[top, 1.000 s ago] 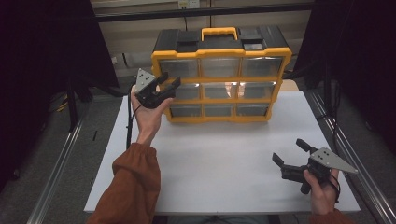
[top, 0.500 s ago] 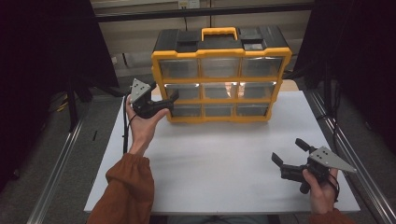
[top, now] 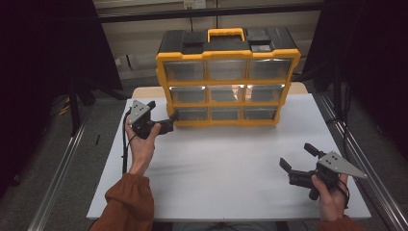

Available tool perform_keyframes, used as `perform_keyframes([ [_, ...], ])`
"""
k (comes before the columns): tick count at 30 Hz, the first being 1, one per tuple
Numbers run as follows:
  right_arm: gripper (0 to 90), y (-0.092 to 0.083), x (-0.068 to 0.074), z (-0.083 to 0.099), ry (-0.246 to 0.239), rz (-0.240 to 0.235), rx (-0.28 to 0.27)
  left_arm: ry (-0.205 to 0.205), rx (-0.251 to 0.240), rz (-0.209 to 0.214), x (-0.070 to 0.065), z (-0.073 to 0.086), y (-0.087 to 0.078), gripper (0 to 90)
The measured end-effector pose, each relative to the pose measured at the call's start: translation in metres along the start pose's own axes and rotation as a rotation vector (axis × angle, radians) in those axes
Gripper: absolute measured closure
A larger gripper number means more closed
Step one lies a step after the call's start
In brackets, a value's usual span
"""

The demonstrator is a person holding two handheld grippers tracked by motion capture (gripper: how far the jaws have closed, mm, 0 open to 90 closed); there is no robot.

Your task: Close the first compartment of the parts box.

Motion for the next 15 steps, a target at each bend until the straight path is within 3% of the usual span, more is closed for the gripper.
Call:
perform_keyframes([
  [3,0.0,0.0,0.0,0.0,0.0,0.0,0.002,-0.034,-0.004,0.008,-0.001,0.004,-0.002,2.3],
  [5,0.0,0.0,0.0,0.0,-0.004,0.001,0.003,-0.009,0.02,0.004,0.0,0.01,-0.007,2.4],
  [8,0.0,0.0,0.0,0.0,-0.002,0.0,0.002,-0.024,0.011,0.011,-0.002,0.013,-0.01,3.0],
  [10,0.0,0.0,0.0,0.0,-0.002,0.004,0.004,-0.003,0.033,0.006,-0.001,0.018,-0.016,3.2],
  [14,0.0,0.0,0.0,0.001,0.001,-0.001,0.005,-0.005,0.03,0.003,0.0,0.022,-0.023,4.2],
  [15,0.0,0.0,0.0,0.001,0.001,-0.001,0.005,-0.03,0.03,0.003,-0.001,0.023,-0.025,4.2],
])
Point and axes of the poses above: each handheld gripper's, and its own axes: y roughly forward along the jaws, z roughly out of its underside, x roughly to its left, the point moved 3 cm from there along y, roughly forward along the jaws, and after that the axes turned 5 degrees about -y, right-handed, at the moved point
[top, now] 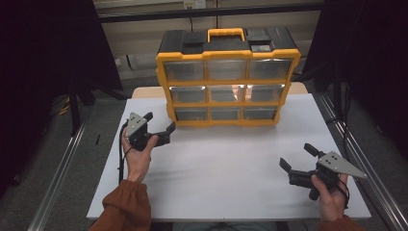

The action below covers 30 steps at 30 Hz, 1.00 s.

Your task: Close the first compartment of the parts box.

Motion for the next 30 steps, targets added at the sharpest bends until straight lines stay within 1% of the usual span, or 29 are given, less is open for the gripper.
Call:
perform_keyframes([
  [1,0.0,0.0,0.0,0.0,0.001,-0.003,0.0,0.003,0.012,0.012,0.001,0.002,-0.002,4.3],
  [2,0.0,0.0,0.0,0.0,0.002,0.0,0.002,0.018,0.021,0.012,0.0,0.005,-0.007,4.3],
  [3,0.0,0.0,0.0,0.0,0.003,0.002,0.002,0.016,0.029,0.01,-0.001,0.007,-0.01,4.3],
  [4,0.0,0.0,0.0,0.0,0.003,0.003,0.003,0.002,0.028,0.013,-0.003,0.008,-0.013,4.3],
  [5,0.0,0.0,0.0,0.0,0.001,0.005,0.004,0.002,0.028,0.013,-0.003,0.008,-0.013,4.3],
  [6,0.0,0.0,0.0,0.0,0.002,0.004,0.004,0.015,0.044,0.016,-0.004,0.009,-0.017,4.3],
  [7,0.0,0.0,0.0,0.0,0.001,0.004,0.004,0.061,0.049,0.003,-0.005,0.01,-0.025,4.3],
  [8,0.0,0.0,0.0,0.0,0.003,0.007,0.005,0.051,0.044,0.005,-0.007,0.011,-0.029,4.3],
  [9,0.0,0.0,0.0,0.0,0.004,0.006,0.005,0.051,0.044,0.005,-0.007,0.011,-0.029,4.3],
  [10,0.0,0.0,0.0,0.0,0.0,0.008,0.005,0.052,0.048,-0.006,-0.006,0.013,-0.036,4.3],
  [12,0.0,0.0,0.0,0.0,0.004,0.008,0.004,0.059,0.049,-0.001,-0.005,0.014,-0.039,4.3],
  [13,0.0,0.0,0.0,0.0,0.0,0.008,0.004,0.043,0.054,-0.013,-0.003,0.017,-0.046,4.3],
  [14,0.0,0.0,0.0,0.0,-0.001,0.009,0.004,0.038,0.047,-0.005,-0.002,0.019,-0.049,4.3],
  [15,0.0,0.0,0.0,0.0,-0.002,0.008,0.003,0.034,0.048,-0.009,0.0,0.02,-0.053,4.3],
  [16,0.0,0.0,0.0,0.0,-0.002,0.008,0.003,0.034,0.048,-0.009,0.0,0.02,-0.053,4.3],
  [17,0.0,0.0,0.0,0.0,-0.003,0.012,0.003,0.012,0.034,-0.018,0.002,0.022,-0.061,4.3],
  [18,0.0,0.0,0.0,0.0,-0.003,0.012,0.003,0.012,0.034,-0.018,0.002,0.022,-0.061,4.3],
  [19,0.0,0.0,0.0,0.0,-0.003,0.011,0.003,0.015,0.041,-0.03,0.004,0.023,-0.065,4.3],
  [20,0.0,0.0,0.0,0.0,-0.002,0.008,0.003,0.023,0.04,-0.032,0.007,0.024,-0.071,4.3],
  [21,0.0,0.0,-0.001,0.0,-0.005,0.011,0.004,0.003,0.033,-0.032,0.006,0.025,-0.072,4.4],
  [22,0.0,0.0,-0.001,0.0,-0.005,0.012,0.003,0.01,0.039,-0.026,0.008,0.026,-0.076,4.9],
  [23,0.0,0.0,-0.001,0.0,-0.005,0.012,0.003,0.004,0.034,-0.04,0.008,0.027,-0.079,4.9],
  [24,0.0,0.0,-0.001,0.0,-0.004,0.014,0.001,0.008,0.033,-0.046,0.01,0.027,-0.083,5.2],
  [25,0.0,0.0,-0.001,0.0,-0.003,0.015,0.001,-0.003,0.023,-0.041,0.01,0.027,-0.086,5.4],
  [26,0.0,0.0,-0.001,0.0,0.0,0.014,0.001,0.018,0.04,-0.054,0.013,0.029,-0.092,6.2],
  [27,0.0,-0.001,-0.001,0.0,0.002,0.015,0.002,0.018,0.04,-0.054,0.013,0.029,-0.092,6.2],
  [28,0.0,-0.001,-0.001,0.0,0.0,0.017,0.001,0.011,0.033,-0.052,0.014,0.031,-0.095,6.2],
  [29,0.0,-0.001,-0.001,0.0,0.0,0.018,0.001,0.012,0.035,-0.064,0.013,0.032,-0.097,6.2],
  [30,0.0,-0.001,-0.001,0.0,0.0,0.018,0.001,0.012,0.035,-0.064,0.013,0.032,-0.097,6.2],
])
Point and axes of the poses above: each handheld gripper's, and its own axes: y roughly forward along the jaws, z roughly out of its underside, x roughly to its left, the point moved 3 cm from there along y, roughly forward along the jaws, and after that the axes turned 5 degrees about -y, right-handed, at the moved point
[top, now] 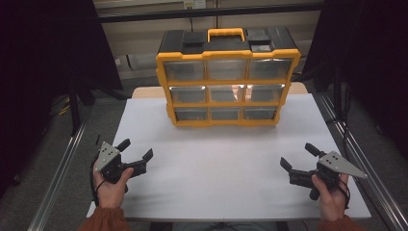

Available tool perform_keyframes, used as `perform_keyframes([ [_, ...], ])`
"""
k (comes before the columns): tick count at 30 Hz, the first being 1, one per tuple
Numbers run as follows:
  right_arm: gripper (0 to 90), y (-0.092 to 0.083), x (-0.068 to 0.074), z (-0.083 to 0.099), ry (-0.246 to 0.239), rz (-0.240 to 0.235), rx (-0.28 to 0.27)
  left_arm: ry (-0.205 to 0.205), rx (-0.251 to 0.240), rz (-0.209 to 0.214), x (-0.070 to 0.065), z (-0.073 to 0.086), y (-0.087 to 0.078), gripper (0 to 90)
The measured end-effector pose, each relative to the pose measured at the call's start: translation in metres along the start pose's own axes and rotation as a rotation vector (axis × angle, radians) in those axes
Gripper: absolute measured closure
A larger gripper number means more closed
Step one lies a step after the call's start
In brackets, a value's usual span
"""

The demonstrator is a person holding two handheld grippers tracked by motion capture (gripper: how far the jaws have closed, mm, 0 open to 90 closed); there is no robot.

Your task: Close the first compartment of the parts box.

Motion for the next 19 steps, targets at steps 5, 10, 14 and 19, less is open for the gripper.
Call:
perform_keyframes([
  [5,0.1,-0.001,-0.001,0.001,0.0,0.003,0.001,0.049,0.029,0.0,-0.001,0.007,-0.014,6.1],
  [10,0.1,-0.001,-0.001,0.001,0.001,0.004,0.0,0.037,0.031,-0.011,0.002,0.011,-0.018,6.1],
  [14,0.1,-0.001,-0.002,0.001,-0.004,0.0,0.003,0.021,0.028,-0.021,0.002,0.011,-0.016,6.2],
  [19,0.2,-0.001,-0.002,0.001,-0.001,-0.002,0.004,0.014,0.02,-0.021,-0.001,0.01,-0.014,6.2],
])
Point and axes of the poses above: each handheld gripper's, and its own axes: y roughly forward along the jaws, z roughly out of its underside, x roughly to its left, the point moved 3 cm from there along y, roughly forward along the jaws, and after that the axes turned 5 degrees about -y, right-handed, at the moved point
